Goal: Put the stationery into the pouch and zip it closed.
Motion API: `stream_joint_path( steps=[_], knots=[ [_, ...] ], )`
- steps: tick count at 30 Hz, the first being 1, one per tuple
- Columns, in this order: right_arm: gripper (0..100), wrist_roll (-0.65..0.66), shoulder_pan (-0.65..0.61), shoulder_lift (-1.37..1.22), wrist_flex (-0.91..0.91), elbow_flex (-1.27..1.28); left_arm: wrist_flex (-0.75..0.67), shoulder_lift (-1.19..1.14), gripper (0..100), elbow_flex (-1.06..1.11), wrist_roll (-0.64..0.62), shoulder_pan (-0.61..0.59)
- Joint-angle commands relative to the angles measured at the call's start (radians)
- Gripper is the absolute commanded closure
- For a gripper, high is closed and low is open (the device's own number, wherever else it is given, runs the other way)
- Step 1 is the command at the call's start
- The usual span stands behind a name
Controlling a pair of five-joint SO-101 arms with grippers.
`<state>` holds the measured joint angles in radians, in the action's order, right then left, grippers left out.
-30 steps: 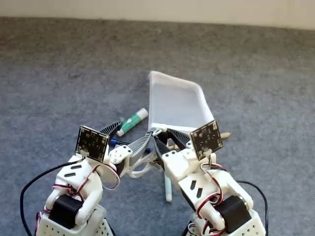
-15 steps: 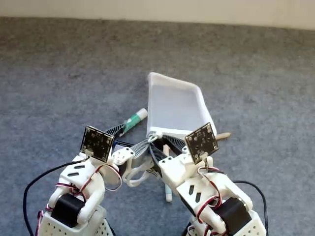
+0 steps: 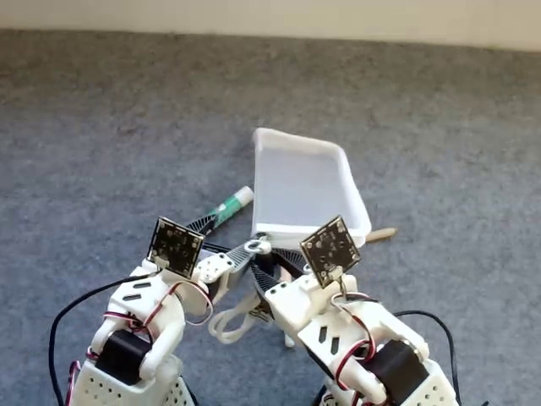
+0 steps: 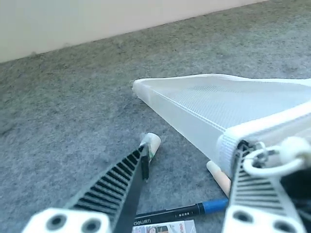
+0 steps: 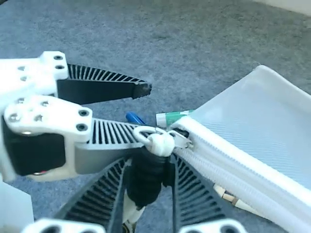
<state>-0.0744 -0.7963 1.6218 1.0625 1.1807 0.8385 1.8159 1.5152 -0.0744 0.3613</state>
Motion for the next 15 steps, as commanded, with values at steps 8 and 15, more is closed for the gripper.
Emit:
stream_joint_path(
  steps=[8,15],
  knots=[
    [99.4,-0.002,0.064,0.015,0.002,-0.067,-0.025,-0.005,83,-0.013,0.009,-0.012],
    [99.4,-0.002,0.068,0.015,0.002,-0.061,-0.025,-0.002,91,-0.019,0.025,-0.010]
  ],
)
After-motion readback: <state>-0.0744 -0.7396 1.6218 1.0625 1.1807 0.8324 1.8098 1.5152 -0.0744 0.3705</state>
